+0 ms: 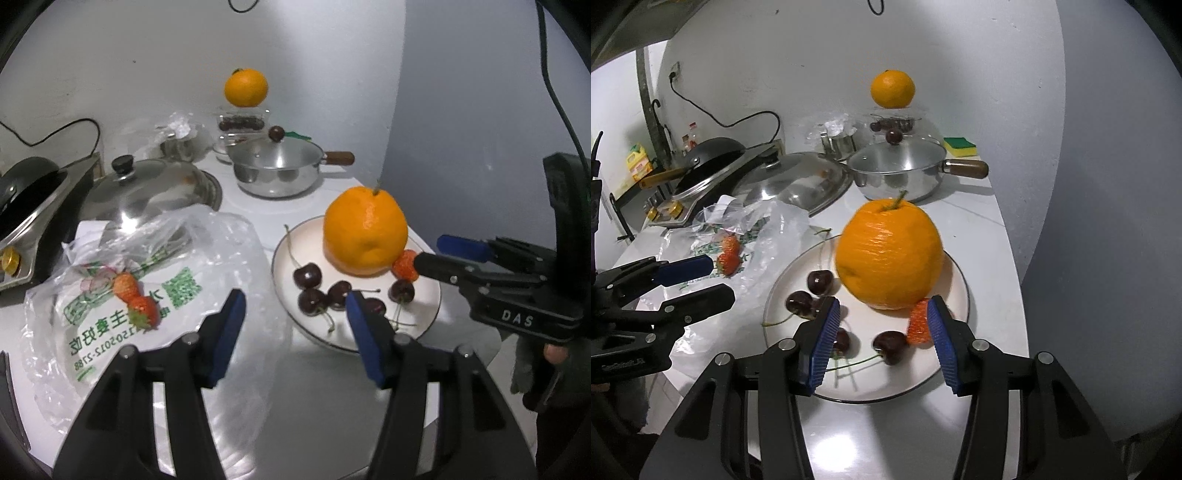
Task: Organize fruits
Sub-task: 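Move both open grippers back over the bag toward the remaining strawberries, then close the right gripper on a strawberry while the left gripper grasps another strawberry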
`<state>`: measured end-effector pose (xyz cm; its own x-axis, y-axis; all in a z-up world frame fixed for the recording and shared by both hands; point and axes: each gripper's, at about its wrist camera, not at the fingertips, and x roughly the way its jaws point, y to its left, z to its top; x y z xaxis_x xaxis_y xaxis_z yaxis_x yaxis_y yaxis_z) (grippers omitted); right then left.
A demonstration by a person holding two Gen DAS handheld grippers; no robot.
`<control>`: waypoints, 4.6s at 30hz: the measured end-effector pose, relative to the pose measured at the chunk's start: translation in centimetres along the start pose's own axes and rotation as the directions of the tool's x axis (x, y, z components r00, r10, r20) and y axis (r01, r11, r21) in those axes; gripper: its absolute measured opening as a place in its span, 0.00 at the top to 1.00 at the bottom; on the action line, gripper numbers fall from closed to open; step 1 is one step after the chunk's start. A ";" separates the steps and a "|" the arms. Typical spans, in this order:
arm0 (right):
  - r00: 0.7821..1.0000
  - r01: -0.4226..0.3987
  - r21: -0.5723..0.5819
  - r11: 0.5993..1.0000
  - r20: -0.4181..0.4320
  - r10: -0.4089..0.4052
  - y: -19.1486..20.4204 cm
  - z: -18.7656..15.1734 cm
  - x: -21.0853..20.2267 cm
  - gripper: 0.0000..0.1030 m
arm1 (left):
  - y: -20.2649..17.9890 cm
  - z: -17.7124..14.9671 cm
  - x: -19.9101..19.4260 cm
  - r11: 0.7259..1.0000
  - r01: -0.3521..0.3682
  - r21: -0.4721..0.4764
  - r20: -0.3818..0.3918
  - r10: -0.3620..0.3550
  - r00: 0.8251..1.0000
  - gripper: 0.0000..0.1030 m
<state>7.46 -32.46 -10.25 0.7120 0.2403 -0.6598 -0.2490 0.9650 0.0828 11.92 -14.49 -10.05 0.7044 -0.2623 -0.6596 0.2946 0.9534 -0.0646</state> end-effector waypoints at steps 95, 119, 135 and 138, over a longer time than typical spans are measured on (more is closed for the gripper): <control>0.967 -0.207 -0.232 0.950 -0.197 0.163 22.4 4.7 15.4 0.50 | 21.5 -5.3 -2.5 0.957 -0.156 -0.244 0.013 0.164 0.986 0.43; 0.954 -0.222 -0.235 0.946 -0.253 0.161 22.4 4.0 18.3 0.57 | 22.1 -5.7 -0.6 0.955 -0.165 -0.246 -0.023 0.164 0.986 0.43; 0.959 -0.236 -0.221 0.946 -0.211 0.190 21.0 4.8 16.8 0.64 | 20.9 -4.3 -0.6 0.961 -0.165 -0.223 -0.021 0.164 0.986 0.43; 0.963 -0.231 -0.214 0.949 -0.192 0.191 20.2 5.3 16.1 0.64 | 20.5 -3.7 -0.6 0.963 -0.162 -0.216 -0.014 0.163 0.986 0.43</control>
<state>17.36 -8.53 -15.24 0.5116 0.3950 -0.7631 -0.5410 0.8380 0.0711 15.12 5.77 -13.76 0.7336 -0.1011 -0.6720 0.0298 0.9927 -0.1168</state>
